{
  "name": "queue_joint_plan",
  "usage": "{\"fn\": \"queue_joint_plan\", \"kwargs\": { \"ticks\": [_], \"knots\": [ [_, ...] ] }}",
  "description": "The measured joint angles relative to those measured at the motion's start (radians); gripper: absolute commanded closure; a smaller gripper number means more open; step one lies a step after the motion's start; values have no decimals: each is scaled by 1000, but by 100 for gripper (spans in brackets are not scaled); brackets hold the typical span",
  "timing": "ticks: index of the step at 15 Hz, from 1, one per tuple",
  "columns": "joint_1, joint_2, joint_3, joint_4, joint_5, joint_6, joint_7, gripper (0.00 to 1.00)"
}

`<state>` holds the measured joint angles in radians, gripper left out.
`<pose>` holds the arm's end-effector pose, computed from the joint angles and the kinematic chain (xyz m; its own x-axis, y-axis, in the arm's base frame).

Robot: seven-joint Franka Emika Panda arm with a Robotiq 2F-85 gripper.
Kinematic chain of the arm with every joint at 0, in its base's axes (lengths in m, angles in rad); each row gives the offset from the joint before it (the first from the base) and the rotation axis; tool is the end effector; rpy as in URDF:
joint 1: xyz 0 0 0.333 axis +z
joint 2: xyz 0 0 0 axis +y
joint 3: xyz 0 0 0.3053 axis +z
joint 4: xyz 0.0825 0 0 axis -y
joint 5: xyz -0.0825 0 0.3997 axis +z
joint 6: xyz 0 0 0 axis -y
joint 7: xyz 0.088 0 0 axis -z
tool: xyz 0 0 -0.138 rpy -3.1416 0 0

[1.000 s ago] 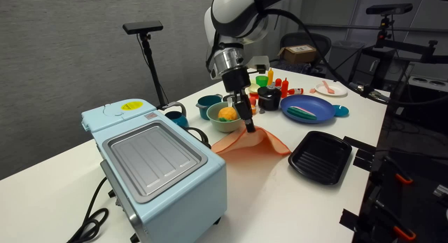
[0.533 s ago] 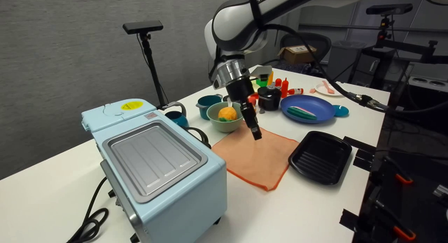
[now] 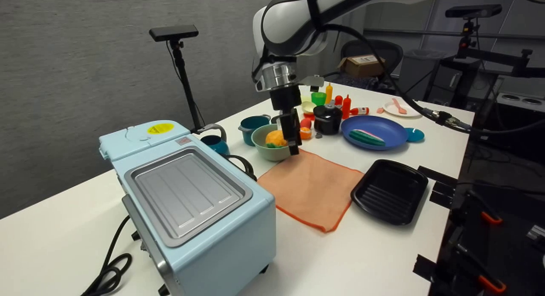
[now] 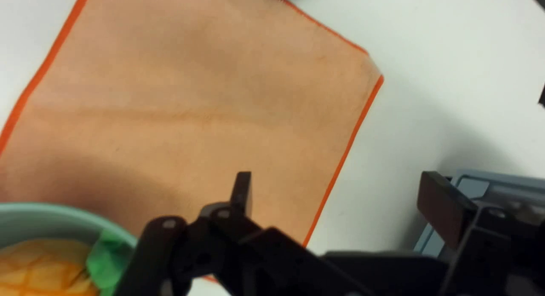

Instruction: Unfold the towel on the table

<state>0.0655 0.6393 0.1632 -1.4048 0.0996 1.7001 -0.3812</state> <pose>0.6619 0.1514 0.2668 0.8000 0.5504 -0.2389 0.4803 -0.8261 -0.2949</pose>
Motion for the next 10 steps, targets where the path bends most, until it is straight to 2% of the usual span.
{"fn": "queue_joint_plan", "kwargs": {
  "ticks": [5, 10],
  "knots": [
    [0, -47, -51, 1, -38, 187, 116, 0],
    [8, -54, -107, 2, -91, 307, 327, 0]
  ]
}}
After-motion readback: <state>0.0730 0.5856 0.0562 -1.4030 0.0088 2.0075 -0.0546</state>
